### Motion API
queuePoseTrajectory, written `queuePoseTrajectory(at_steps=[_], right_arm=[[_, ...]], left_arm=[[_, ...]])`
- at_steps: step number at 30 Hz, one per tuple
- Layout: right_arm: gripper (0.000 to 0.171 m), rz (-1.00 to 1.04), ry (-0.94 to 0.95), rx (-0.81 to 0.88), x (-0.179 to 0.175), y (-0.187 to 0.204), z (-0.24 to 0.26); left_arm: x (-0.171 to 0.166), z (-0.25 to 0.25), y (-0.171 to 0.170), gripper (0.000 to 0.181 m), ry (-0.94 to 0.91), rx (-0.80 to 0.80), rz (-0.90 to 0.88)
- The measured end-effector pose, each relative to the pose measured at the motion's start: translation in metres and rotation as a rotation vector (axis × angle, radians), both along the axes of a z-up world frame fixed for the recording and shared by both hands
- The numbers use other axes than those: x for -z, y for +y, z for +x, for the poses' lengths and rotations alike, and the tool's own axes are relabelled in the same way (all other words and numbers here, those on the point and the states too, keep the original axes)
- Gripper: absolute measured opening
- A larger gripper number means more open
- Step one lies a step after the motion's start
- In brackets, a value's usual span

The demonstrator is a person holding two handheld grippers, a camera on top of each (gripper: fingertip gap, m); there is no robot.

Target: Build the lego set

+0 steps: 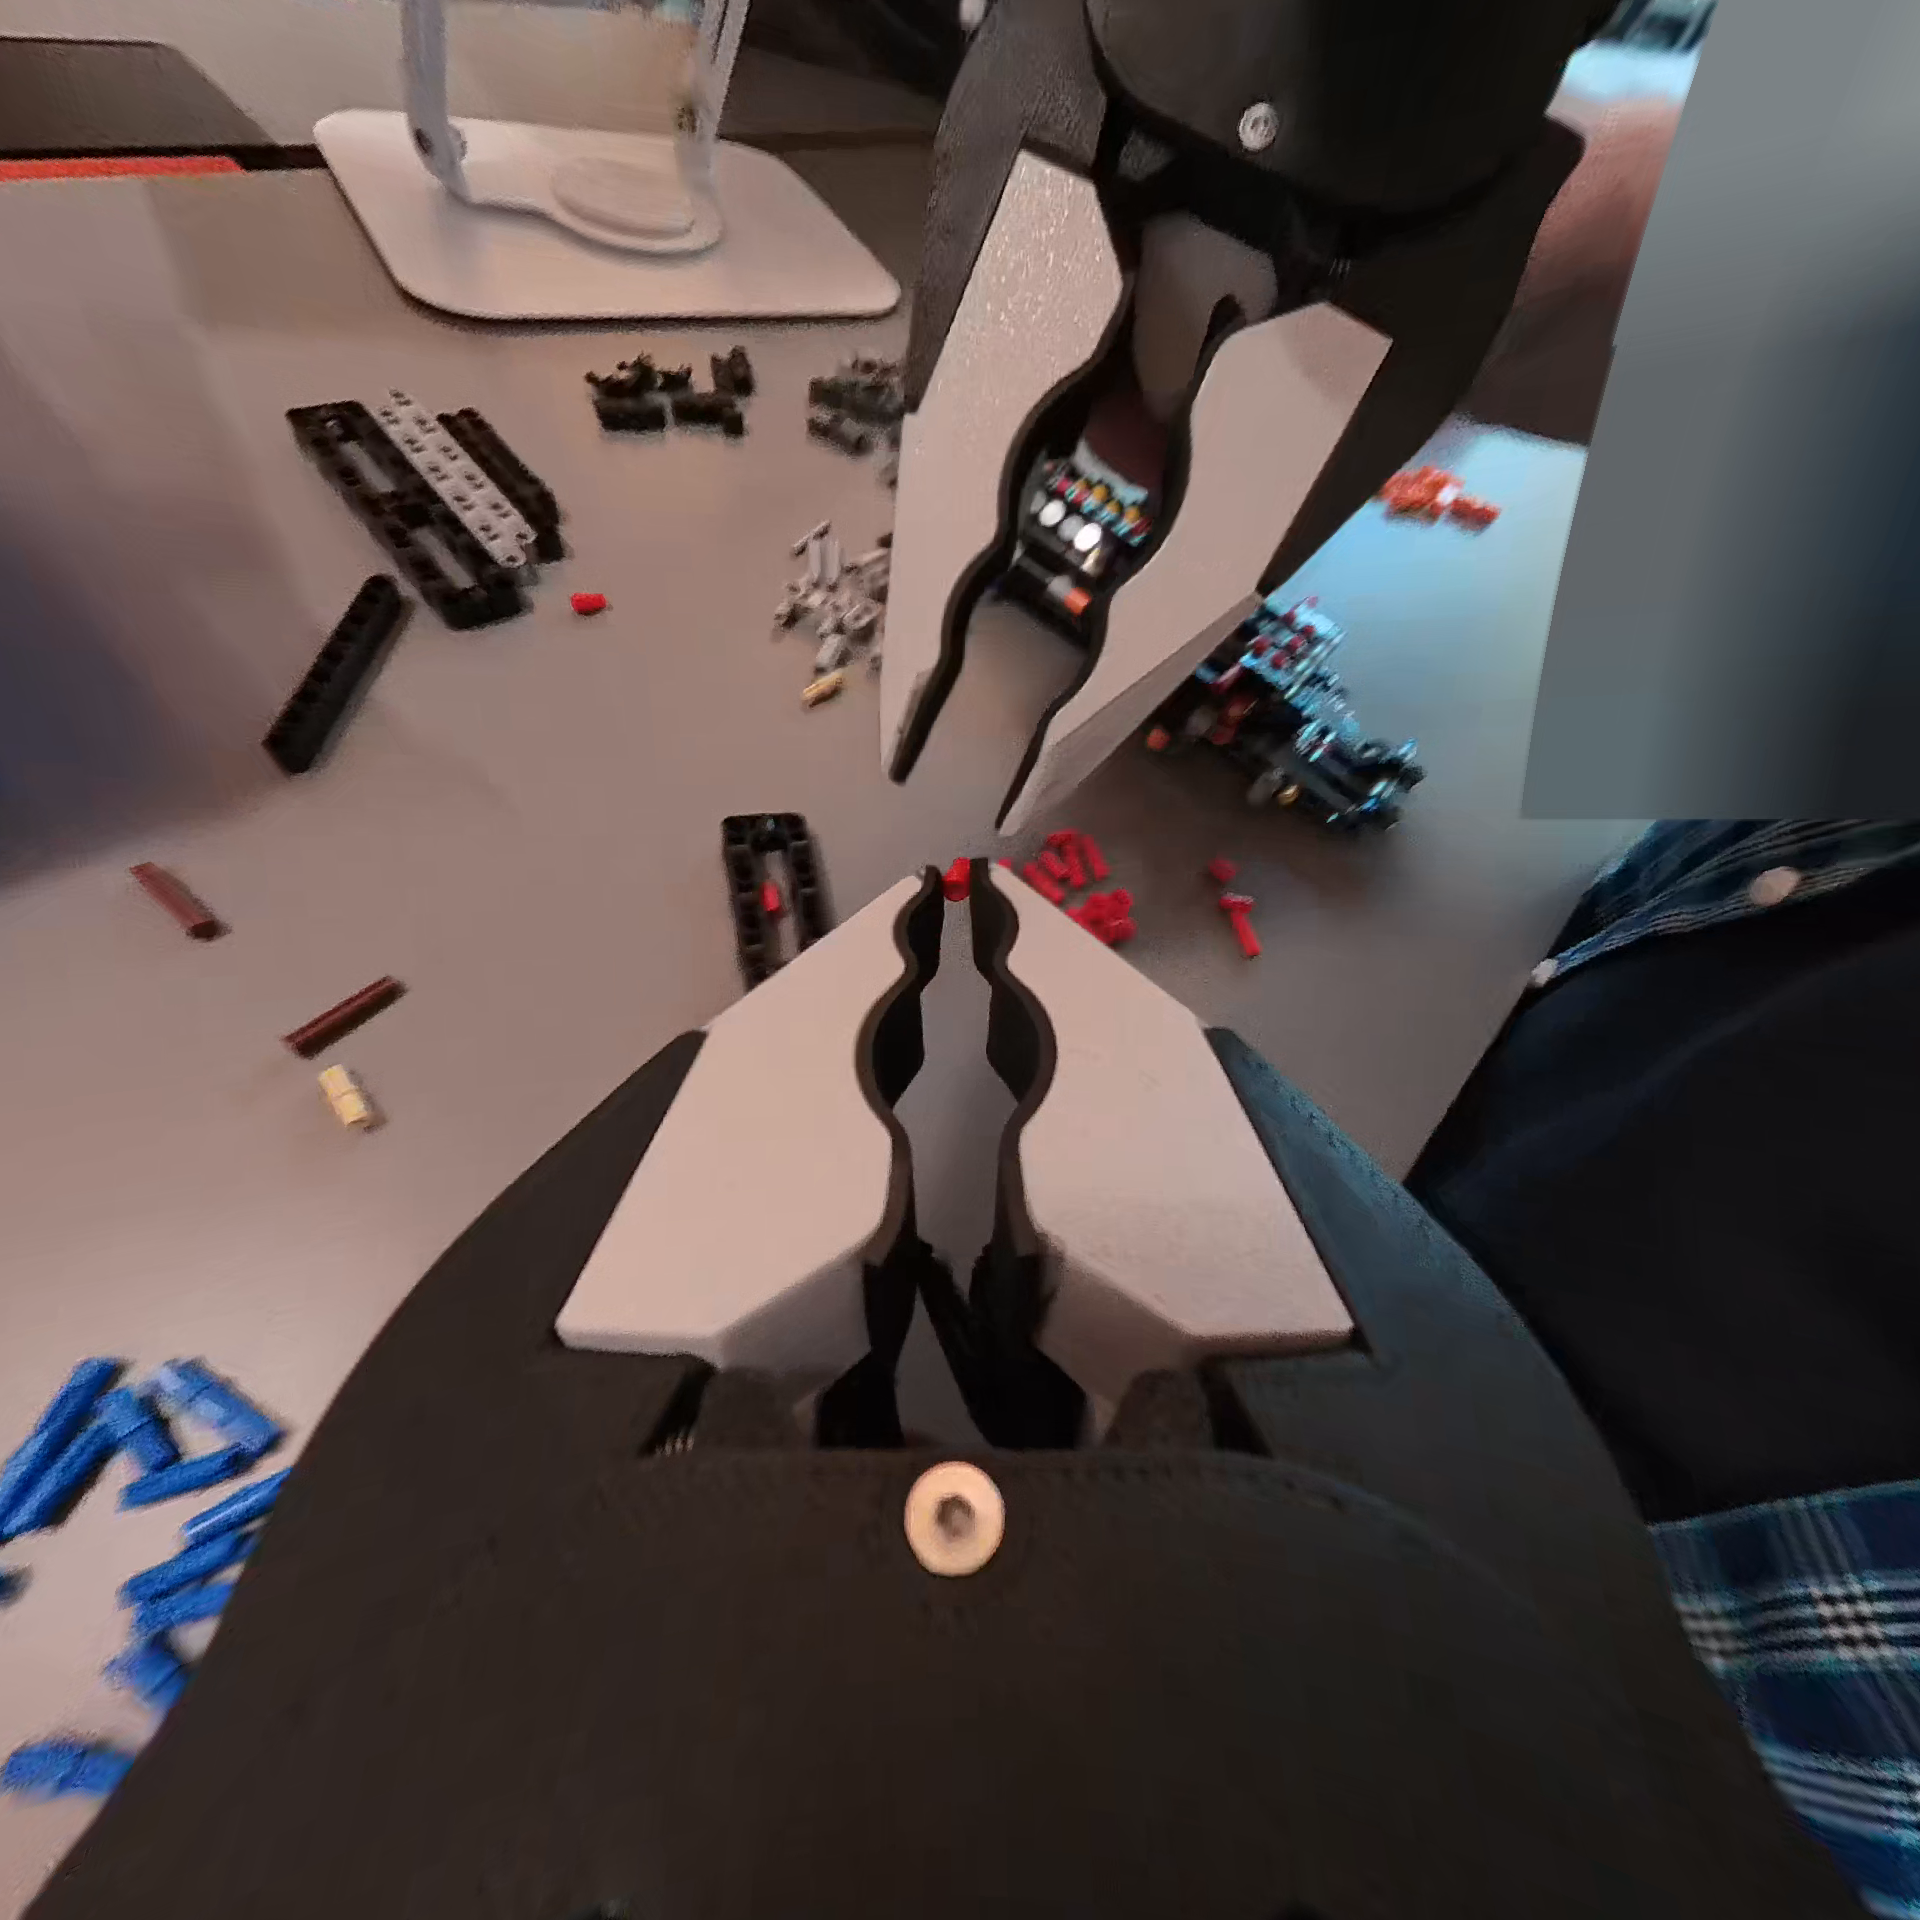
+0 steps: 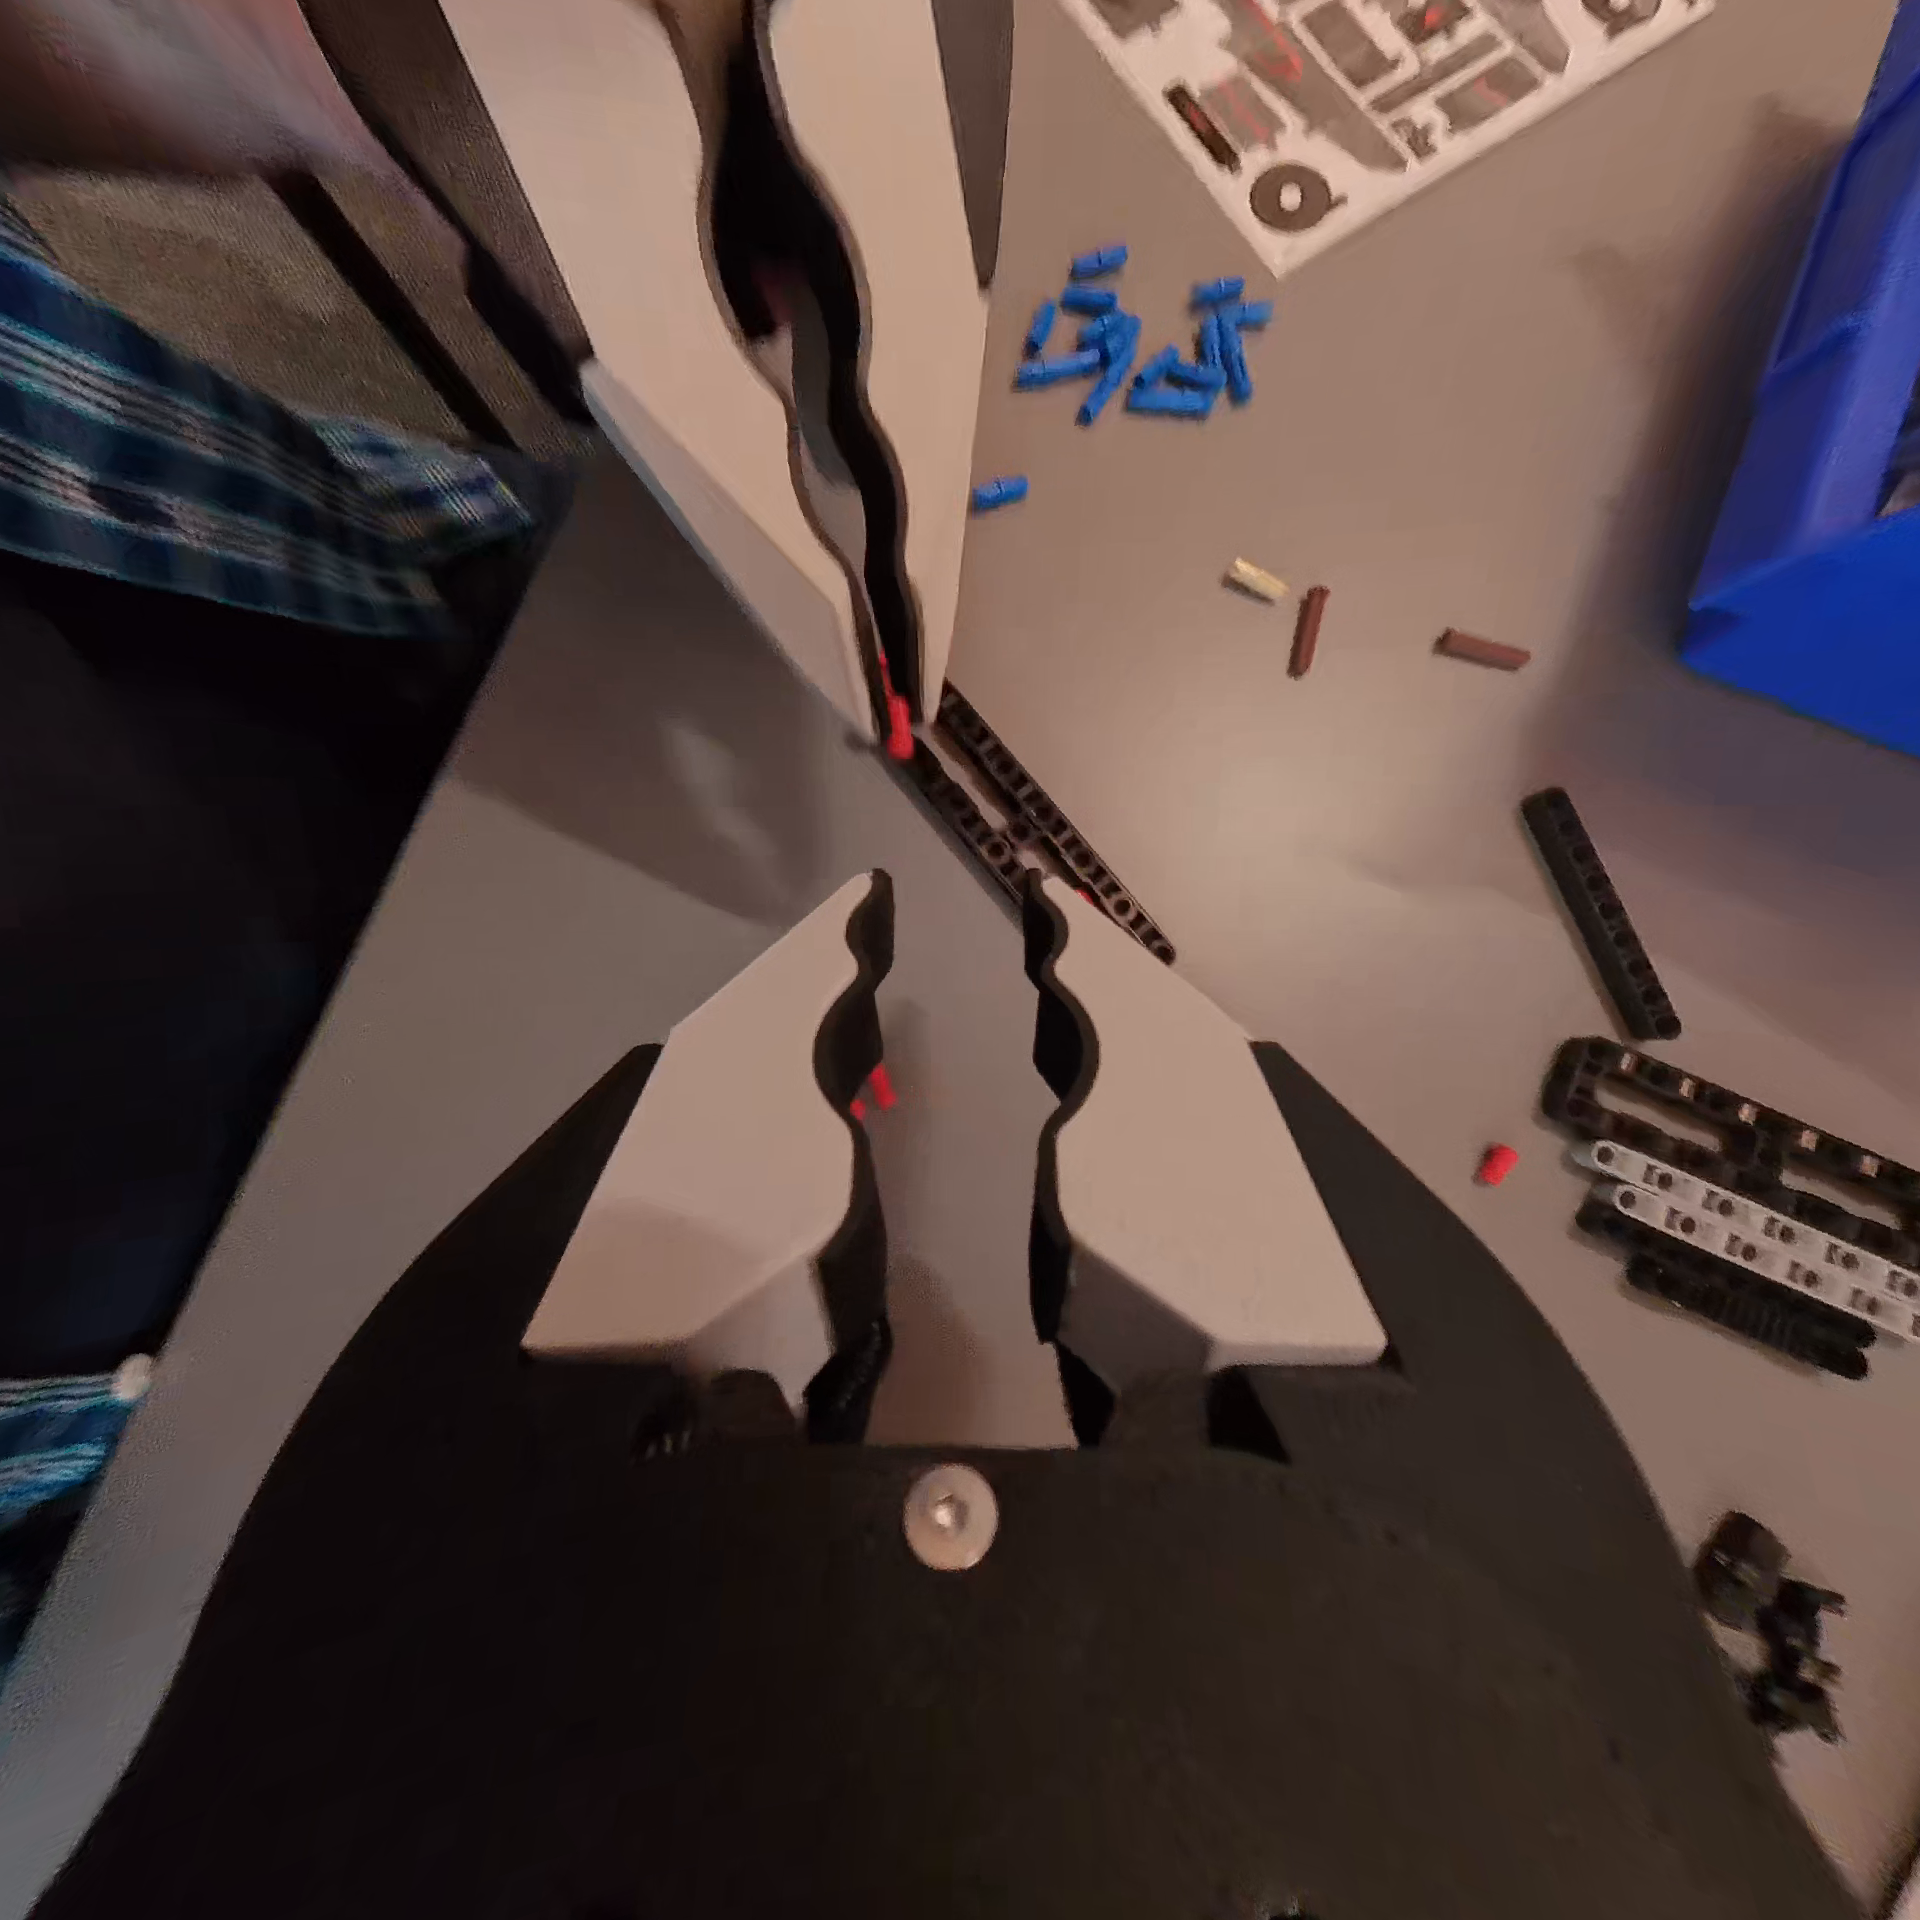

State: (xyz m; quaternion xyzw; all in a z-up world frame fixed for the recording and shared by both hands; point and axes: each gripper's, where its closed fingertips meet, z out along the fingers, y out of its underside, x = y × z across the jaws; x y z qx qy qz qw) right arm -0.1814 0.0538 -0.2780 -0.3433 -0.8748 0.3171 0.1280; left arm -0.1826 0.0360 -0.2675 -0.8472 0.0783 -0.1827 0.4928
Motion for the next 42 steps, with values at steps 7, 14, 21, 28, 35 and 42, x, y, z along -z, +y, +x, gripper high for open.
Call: queuePoseTrajectory(at_steps=[7, 14, 21, 28, 35, 42], right_arm=[[0.04, 0.14, -0.056, -0.048, 0.036, 0.023, -0.02], [0.036, 0.144, -0.11, -0.166, 0.063, 0.022, -0.026], [0.026, 0.158, -0.126, -0.116, 0.063, 0.014, -0.023], [0.025, 0.147, -0.13, -0.057, 0.063, 0.006, -0.022], [0.025, 0.109, -0.131, -0.023, 0.062, 0.005, -0.021], [0.039, 0.009, -0.17, 0.015, 0.059, 0.008, -0.017]], left_arm=[[0.02, -0.028, 0.001, 0.003, 0.165, -0.028, -0.166], [0.036, -0.029, 0.005, 0.003, 0.233, -0.002, -0.255], [0.043, -0.032, 0.004, 0.003, 0.322, 0.007, -0.329], [0.058, -0.035, 0.002, 0.003, 0.452, 0.022, -0.421], [0.06, -0.038, 0.002, 0.003, 0.531, 0.027, -0.455], [0.063, -0.036, 0.002, 0.003, 0.556, 0.029, -0.466]])
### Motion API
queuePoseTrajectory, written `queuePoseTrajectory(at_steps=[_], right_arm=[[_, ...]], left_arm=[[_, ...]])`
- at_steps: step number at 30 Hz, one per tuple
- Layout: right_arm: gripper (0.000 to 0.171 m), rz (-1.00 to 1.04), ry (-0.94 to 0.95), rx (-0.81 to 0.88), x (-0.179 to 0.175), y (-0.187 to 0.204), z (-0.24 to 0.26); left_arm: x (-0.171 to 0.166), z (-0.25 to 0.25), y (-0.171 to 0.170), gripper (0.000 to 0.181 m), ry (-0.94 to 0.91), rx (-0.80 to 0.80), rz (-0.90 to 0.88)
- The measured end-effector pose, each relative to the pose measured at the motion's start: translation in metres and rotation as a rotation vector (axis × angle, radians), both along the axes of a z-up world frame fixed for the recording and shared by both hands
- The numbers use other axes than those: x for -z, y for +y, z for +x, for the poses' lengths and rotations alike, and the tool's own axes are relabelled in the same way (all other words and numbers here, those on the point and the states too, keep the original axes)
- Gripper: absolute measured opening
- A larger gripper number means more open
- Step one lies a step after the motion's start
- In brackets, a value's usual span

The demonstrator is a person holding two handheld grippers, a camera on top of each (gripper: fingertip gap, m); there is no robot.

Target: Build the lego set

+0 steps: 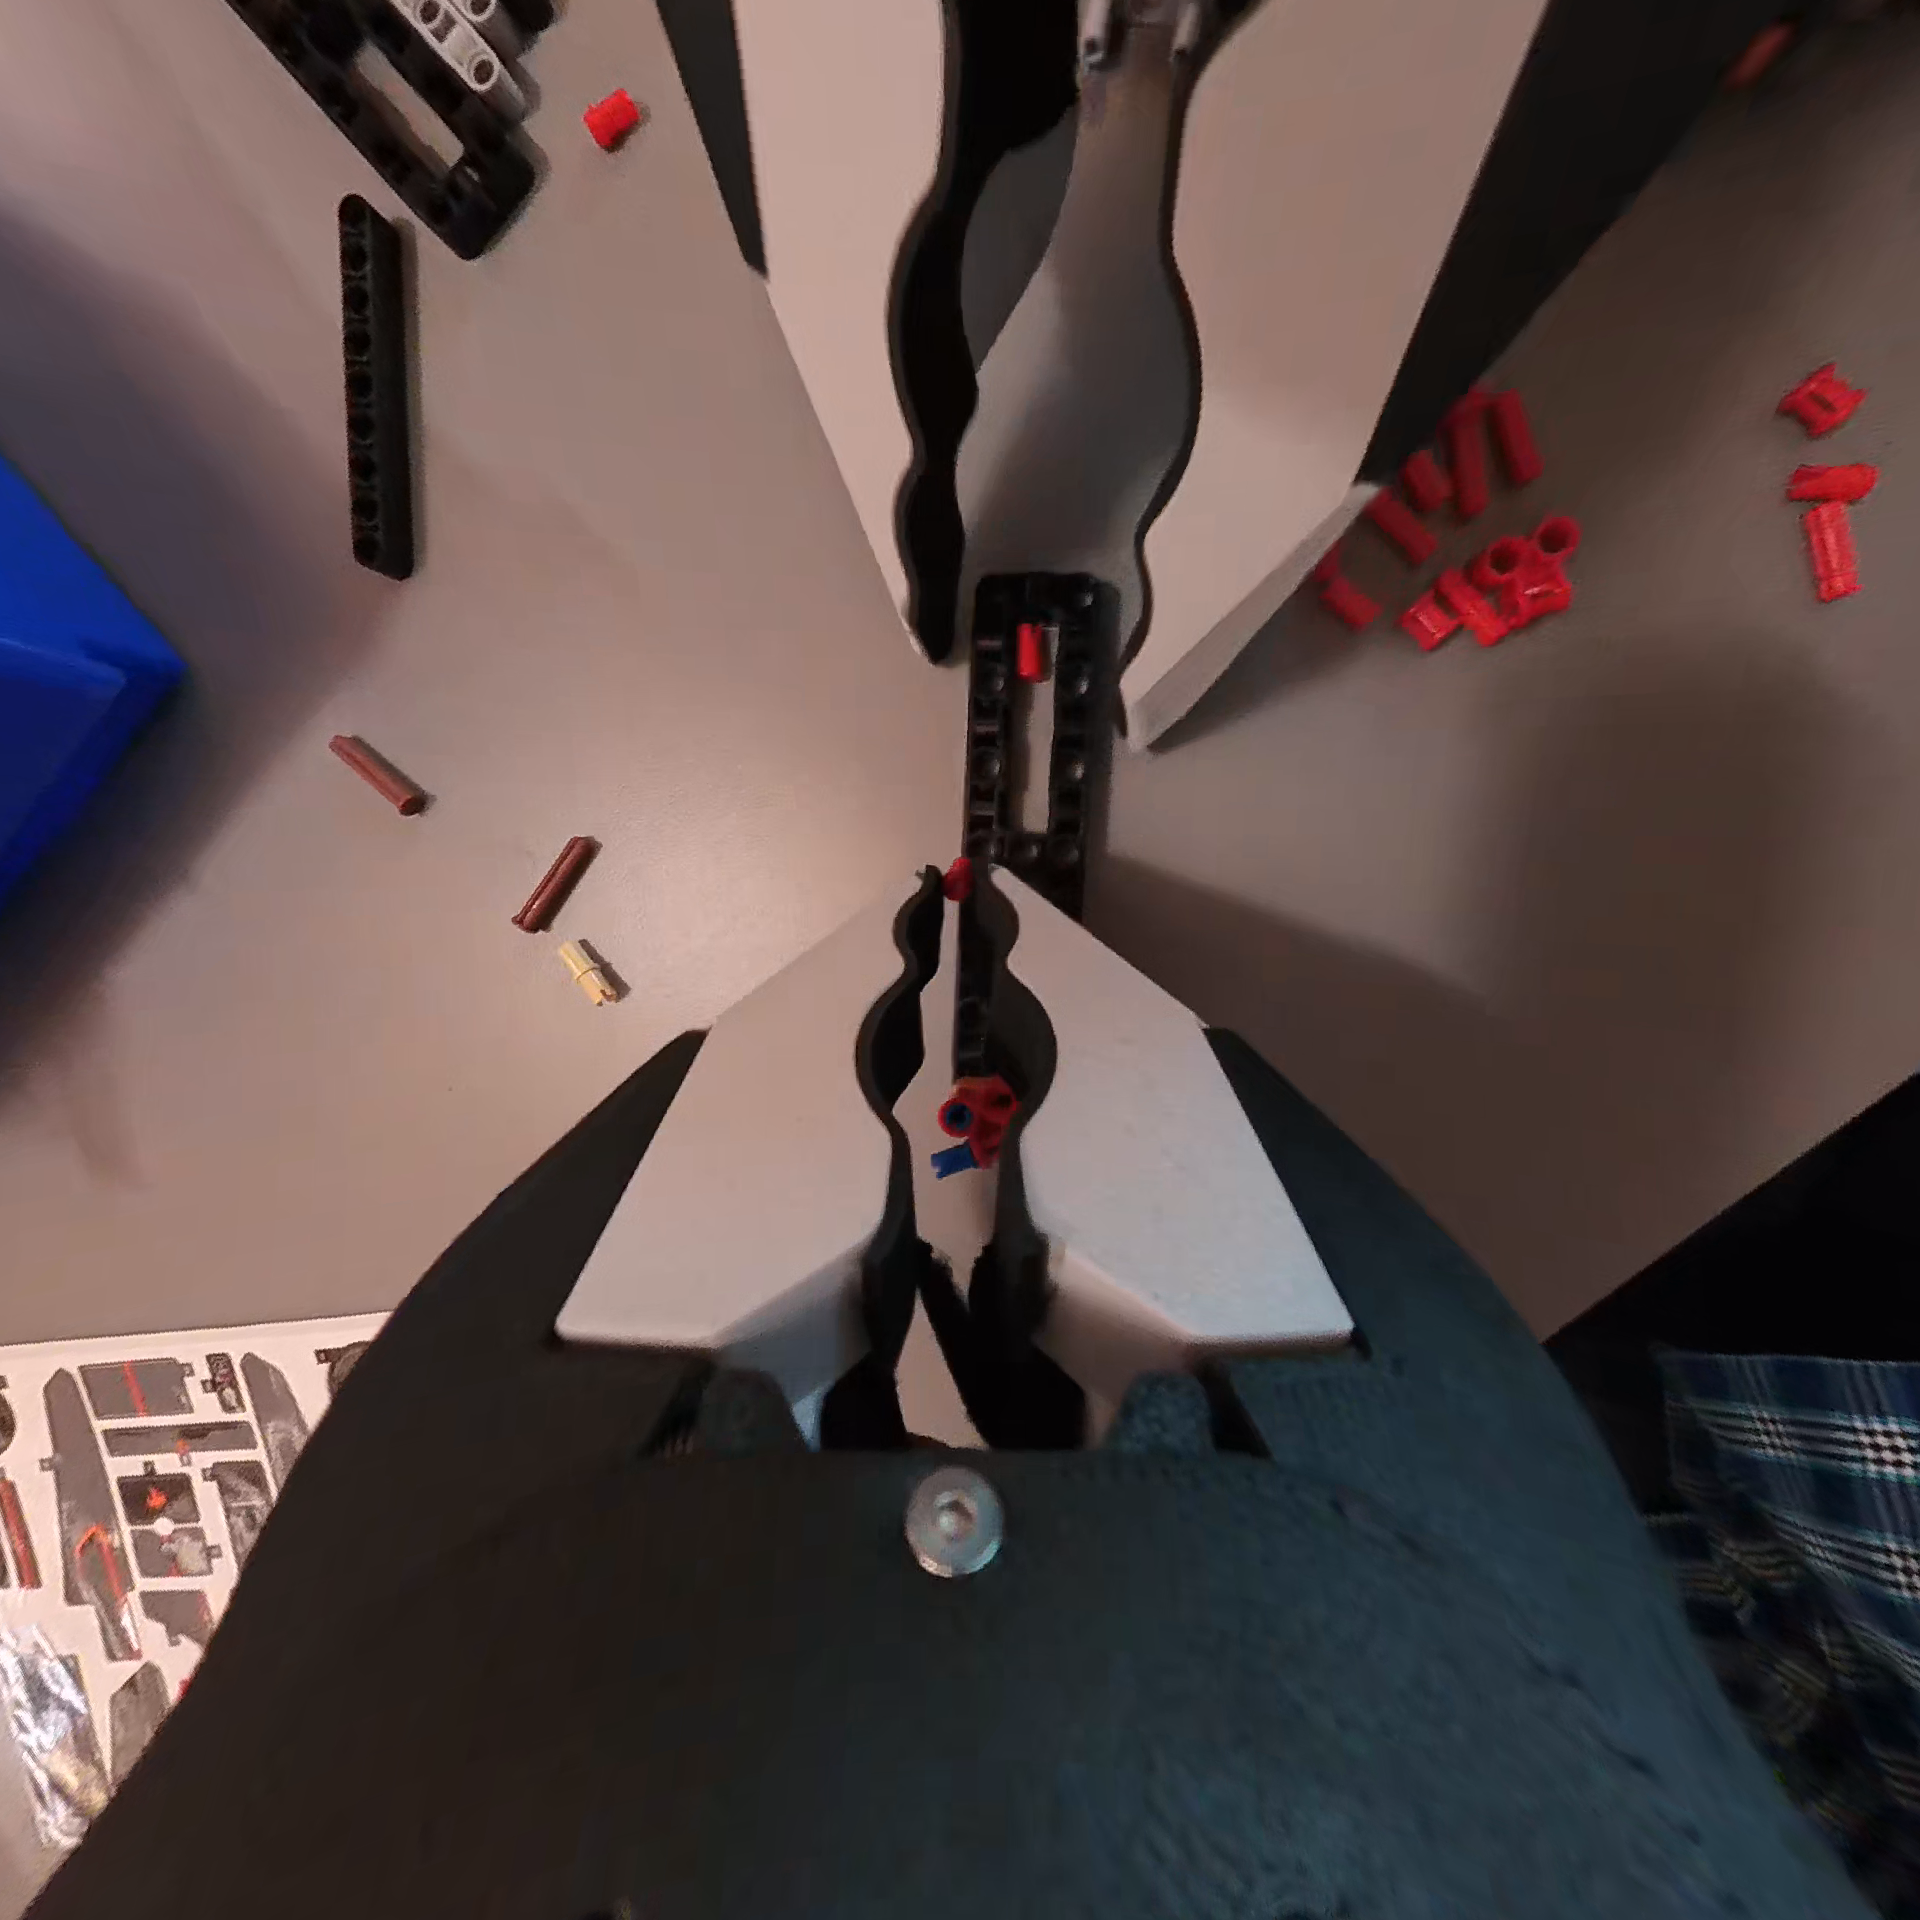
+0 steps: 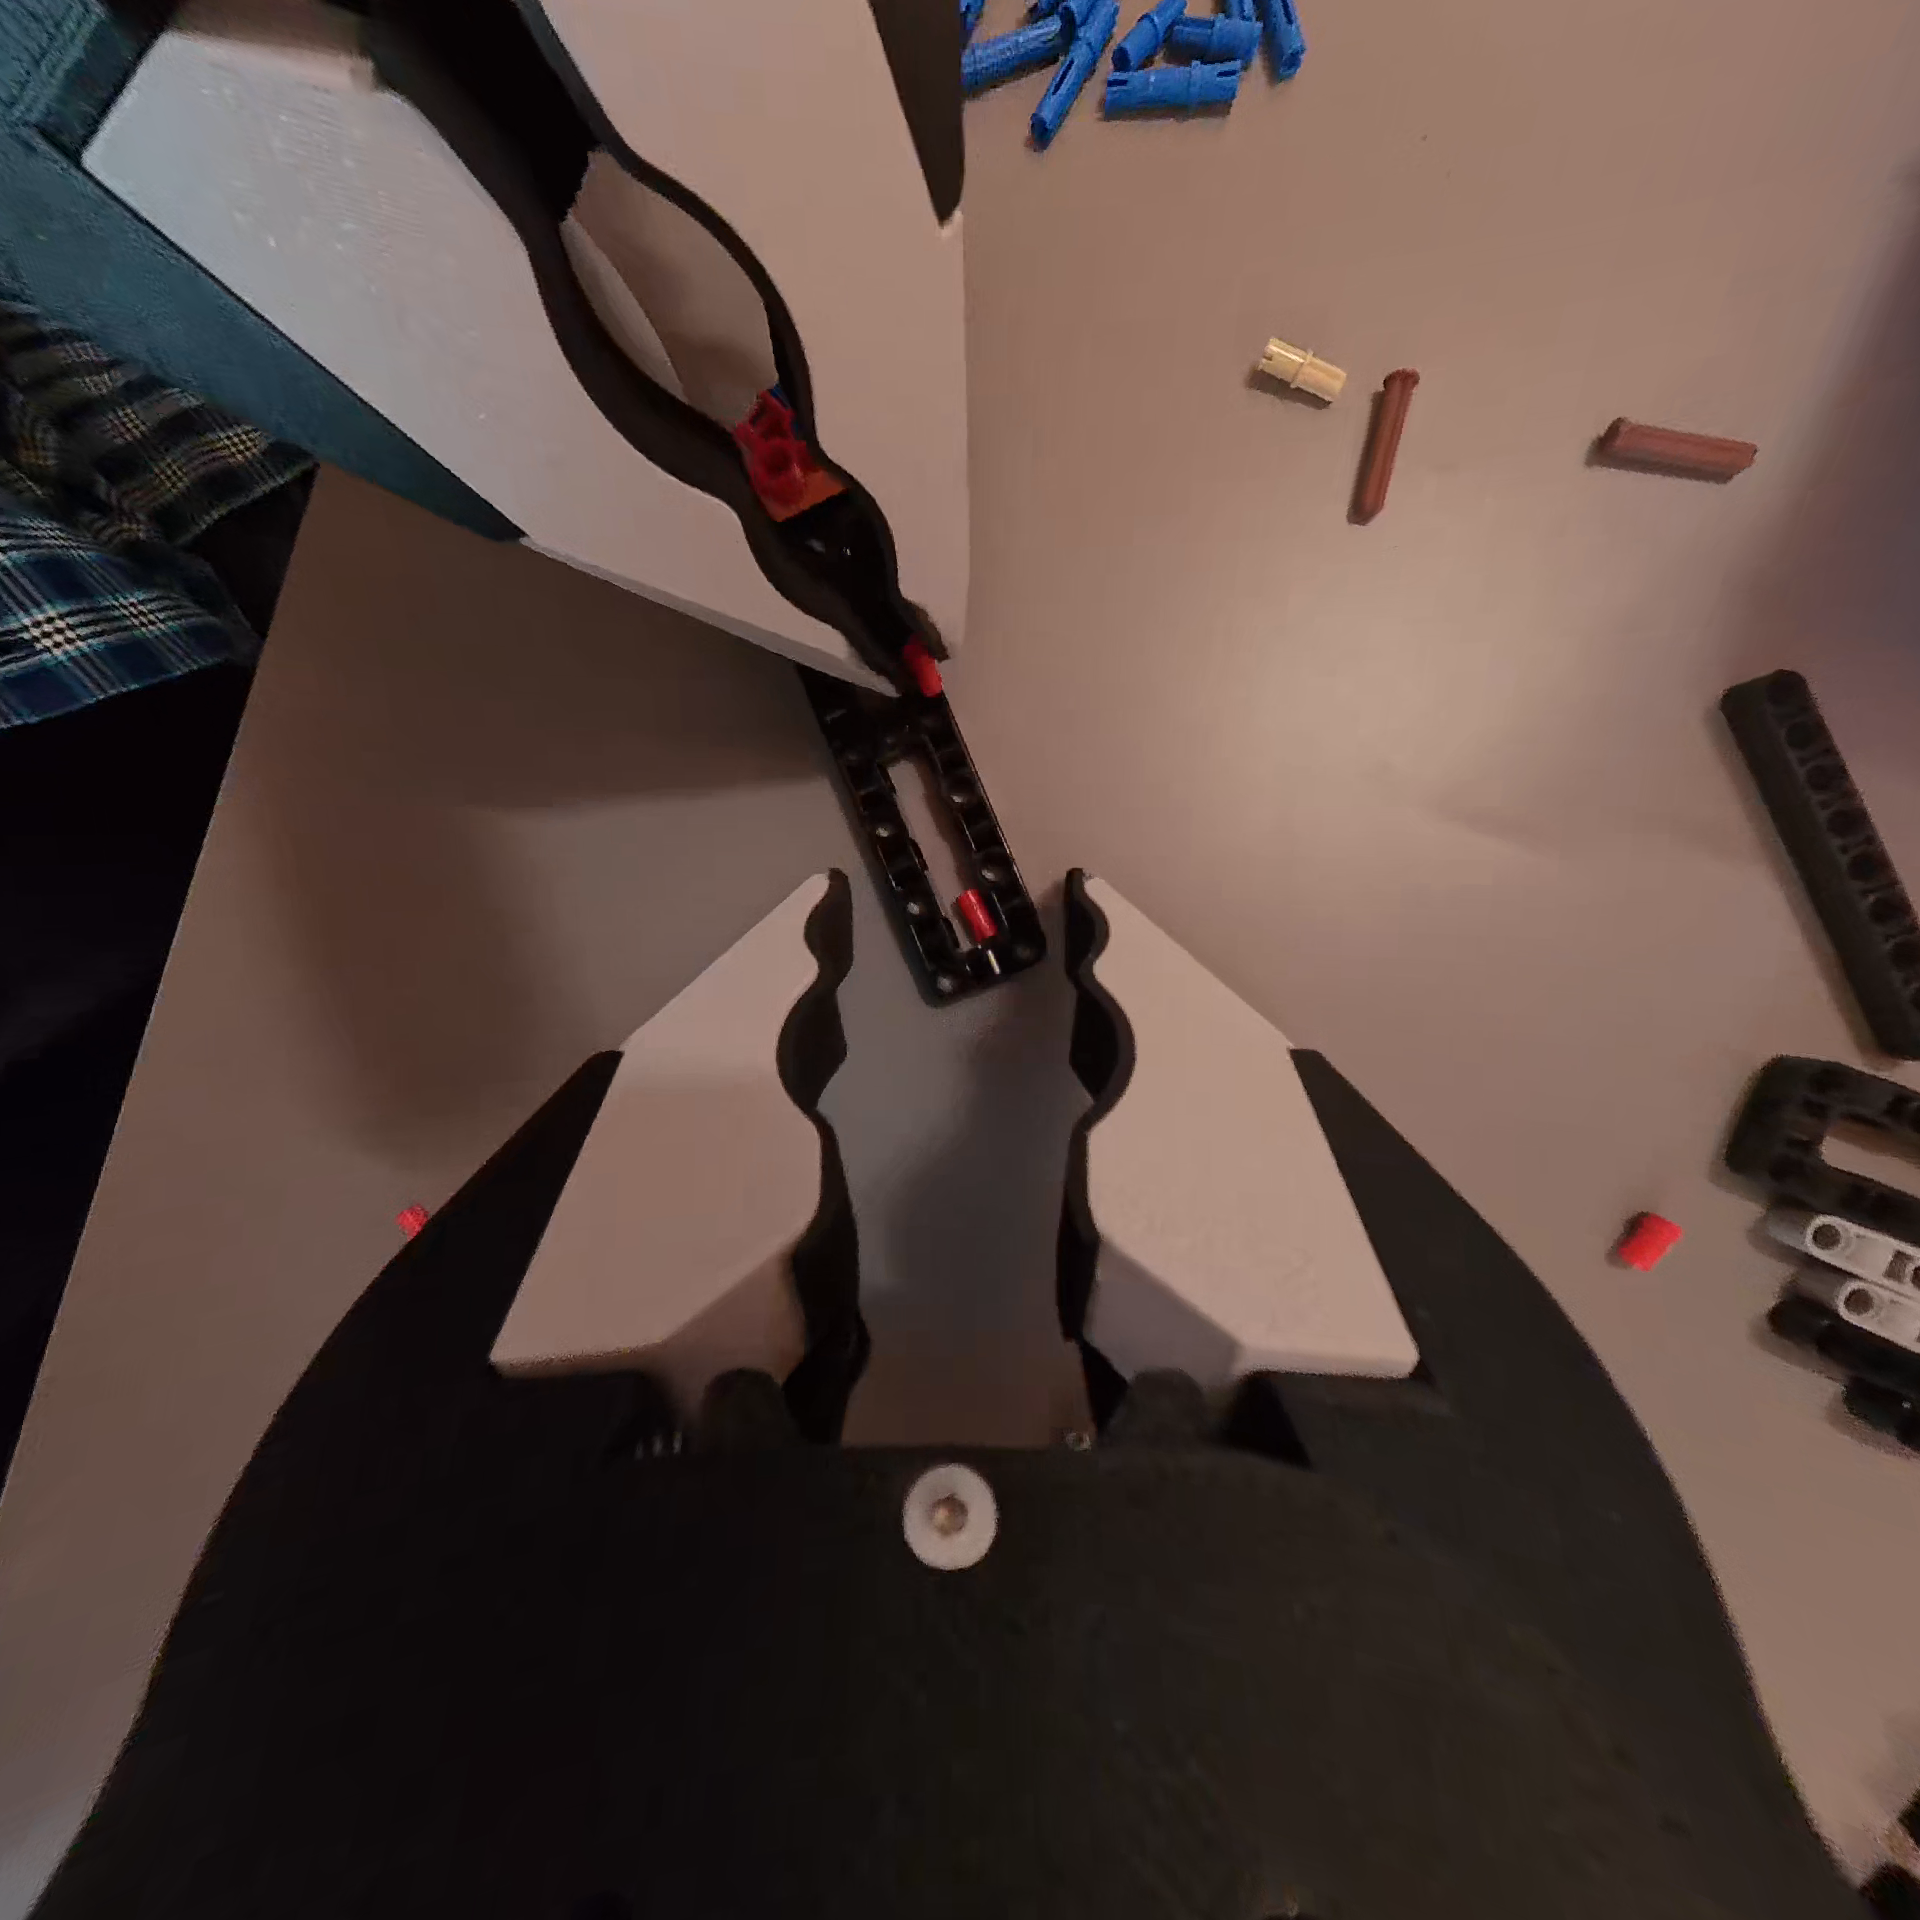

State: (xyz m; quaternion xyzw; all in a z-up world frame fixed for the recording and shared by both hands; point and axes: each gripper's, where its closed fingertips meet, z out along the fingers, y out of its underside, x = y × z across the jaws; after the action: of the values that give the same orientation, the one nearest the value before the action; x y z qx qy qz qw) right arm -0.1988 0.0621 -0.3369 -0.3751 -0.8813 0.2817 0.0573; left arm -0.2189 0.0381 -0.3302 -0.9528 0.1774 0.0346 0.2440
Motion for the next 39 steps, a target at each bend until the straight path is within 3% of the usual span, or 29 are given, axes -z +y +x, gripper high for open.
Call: queuePoseTrajectory(at_steps=[7, 12, 15, 25, 31, 39], right_arm=[[0.038, 0.017, 0.026, -0.02, -0.006, 0.01, 0.004], [0.024, 0.025, 0.006, -0.005, 0.002, 0.002, 0.012], [0.027, 0.005, 0.004, 0.023, -0.001, 0.0, 0.016], [0.032, 0.027, 0.084, 0.097, -0.055, 0.026, 0.045], [0.03, 0.055, 0.148, 0.148, -0.077, 0.041, 0.08], [0.026, -0.076, 0.248, 0.278, -0.095, 0.063, 0.127]], left_arm=[[-0.001, 0.0, 0.0, 0.003, 0.025, 0.003, 0.001], [-0.003, 0.003, 0.0, 0.004, 0.04, 0.0, 0.001], [-0.006, 0.004, -0.001, 0.004, 0.046, -0.01, 0.021], [-0.023, 0.006, -0.007, 0.003, 0.059, 0.0, 0.025], [-0.028, 0.012, -0.006, 0.003, 0.112, 0.091, -0.004], [-0.02, 0.013, -0.007, 0.003, 0.205, 0.201, -0.05]])
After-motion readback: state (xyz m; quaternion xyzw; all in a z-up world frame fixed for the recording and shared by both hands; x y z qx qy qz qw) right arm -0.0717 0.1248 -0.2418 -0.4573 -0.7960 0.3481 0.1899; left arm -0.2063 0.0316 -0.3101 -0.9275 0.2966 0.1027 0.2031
